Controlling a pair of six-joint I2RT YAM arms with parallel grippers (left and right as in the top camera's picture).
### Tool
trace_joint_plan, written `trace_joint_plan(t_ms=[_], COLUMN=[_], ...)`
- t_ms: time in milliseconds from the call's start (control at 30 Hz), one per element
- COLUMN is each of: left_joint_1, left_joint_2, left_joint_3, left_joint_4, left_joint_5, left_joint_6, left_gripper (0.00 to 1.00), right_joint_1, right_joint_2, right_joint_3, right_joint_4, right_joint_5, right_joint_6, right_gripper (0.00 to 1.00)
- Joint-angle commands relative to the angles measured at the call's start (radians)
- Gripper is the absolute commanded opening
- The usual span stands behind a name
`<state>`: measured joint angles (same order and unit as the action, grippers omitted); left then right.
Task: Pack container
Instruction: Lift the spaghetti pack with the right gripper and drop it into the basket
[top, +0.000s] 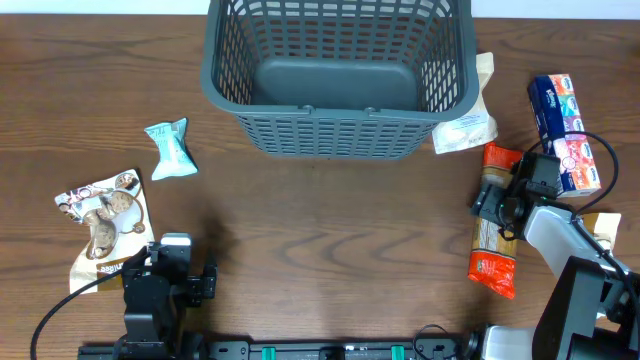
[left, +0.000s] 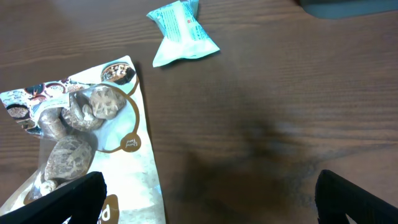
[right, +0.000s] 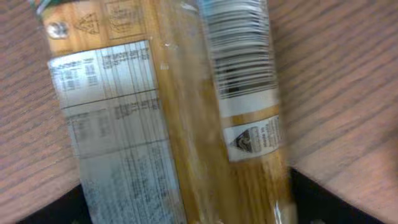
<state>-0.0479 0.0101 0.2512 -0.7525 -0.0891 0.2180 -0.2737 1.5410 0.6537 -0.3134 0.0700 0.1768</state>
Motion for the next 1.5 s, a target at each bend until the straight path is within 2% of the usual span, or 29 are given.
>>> trace_joint_plan(t_ms=[0, 100, 133, 233, 433, 667, 1033, 1300, 1467], left_joint_1=[-0.004, -0.004, -0.004, -0.004, -0.004, -0.004, -0.004, -0.004, -0.004], left_joint_2=[-0.006, -0.006, -0.006, -0.006, -0.006, -0.006, -0.006, -0.006, -0.006], left_joint_3=[0.006, 0.006, 0.006, 0.006, 0.006, 0.006, 0.006, 0.006, 0.006], left_joint_4=[-0.001, -0.001, -0.001, -0.001, -0.001, -0.002, -0.013, -0.013, -0.013], left_joint_5=[0.0, 0.0, 0.0, 0.0, 0.0, 0.0, 0.003, 0.003, 0.003], left_joint_6=[0.009, 0.009, 0.009, 0.009, 0.009, 0.009, 0.009, 0.008, 0.005], left_gripper=[0.98, 0.99, 0.99, 0.99, 0.99, 0.99, 0.99, 0.99, 0.99], right_joint_1=[-0.007, -0.007, -0.007, -0.007, -0.007, -0.007, -0.007, 0.008, 0.069], right_joint_2=[0.03, 0.03, 0.03, 0.03, 0.003, -0.144, -0.398, -0.43, -0.399], right_joint_3=[-0.011, -0.011, -0.011, -0.011, 0.005, 0.066, 0.298, 0.5, 0.656], right_joint_4=[-0.002, 0.017, 0.019, 0.018, 0.018, -0.019, -0.129, -0.097, -0.064], right_joint_5=[0.026, 0.026, 0.023, -0.001, -0.053, -0.083, -0.095, -0.268, -0.418], right_joint_6=[0.002, 0.002, 0.002, 0.002, 0.002, 0.002, -0.024, -0.137, -0.282], right_gripper=[0.3, 0.22, 0.13, 0.01, 0.01, 0.01, 0.01, 0.01, 0.01])
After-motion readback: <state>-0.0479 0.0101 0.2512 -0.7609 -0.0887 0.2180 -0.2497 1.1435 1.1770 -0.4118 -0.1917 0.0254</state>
